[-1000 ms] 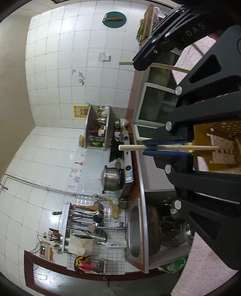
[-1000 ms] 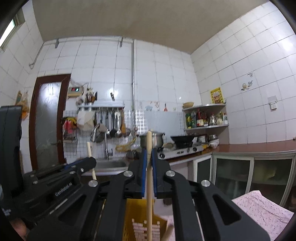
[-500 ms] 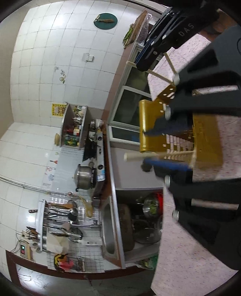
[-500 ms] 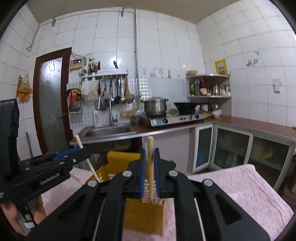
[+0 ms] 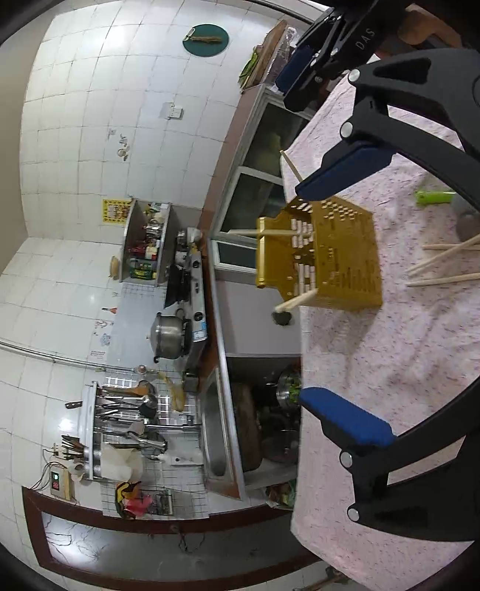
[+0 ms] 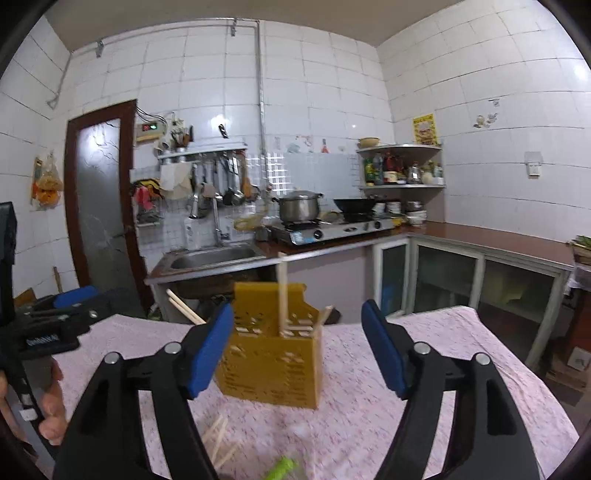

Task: Organize utensils
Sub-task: 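Move both open tools back down to the loose utensils on the cloth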

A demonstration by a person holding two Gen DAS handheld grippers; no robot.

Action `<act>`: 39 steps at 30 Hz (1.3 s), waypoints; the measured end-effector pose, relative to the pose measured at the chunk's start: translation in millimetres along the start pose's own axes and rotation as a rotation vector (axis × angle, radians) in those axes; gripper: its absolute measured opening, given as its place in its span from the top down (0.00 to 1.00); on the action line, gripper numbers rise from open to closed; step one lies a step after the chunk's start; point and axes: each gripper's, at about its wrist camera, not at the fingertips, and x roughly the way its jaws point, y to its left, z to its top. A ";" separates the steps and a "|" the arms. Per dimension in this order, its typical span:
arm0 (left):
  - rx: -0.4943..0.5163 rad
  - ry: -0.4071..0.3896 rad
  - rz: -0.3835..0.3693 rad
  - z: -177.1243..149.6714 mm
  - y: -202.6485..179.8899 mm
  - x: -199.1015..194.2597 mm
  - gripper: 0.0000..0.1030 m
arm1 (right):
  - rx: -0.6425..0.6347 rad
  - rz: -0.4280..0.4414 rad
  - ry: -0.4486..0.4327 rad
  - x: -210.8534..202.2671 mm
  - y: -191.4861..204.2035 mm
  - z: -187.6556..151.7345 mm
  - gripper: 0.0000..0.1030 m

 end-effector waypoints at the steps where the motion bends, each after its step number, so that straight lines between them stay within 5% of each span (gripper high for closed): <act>1: -0.006 0.014 0.001 -4.6 0.9 -1.8 0.05 | 0.004 -0.016 0.016 -3.8 -1.6 -5.8 0.30; 20: -0.072 0.325 0.054 -115.0 19.8 49.1 0.05 | 0.085 -0.133 0.363 31.6 -20.7 -117.6 0.30; 33: -0.015 0.482 0.045 -130.9 9.9 99.2 0.07 | 0.037 -0.135 0.591 84.2 2.0 -140.6 0.30; 39: -0.014 0.538 0.037 -137.8 8.6 111.9 0.17 | 0.066 -0.142 0.623 88.1 -2.2 -145.2 0.31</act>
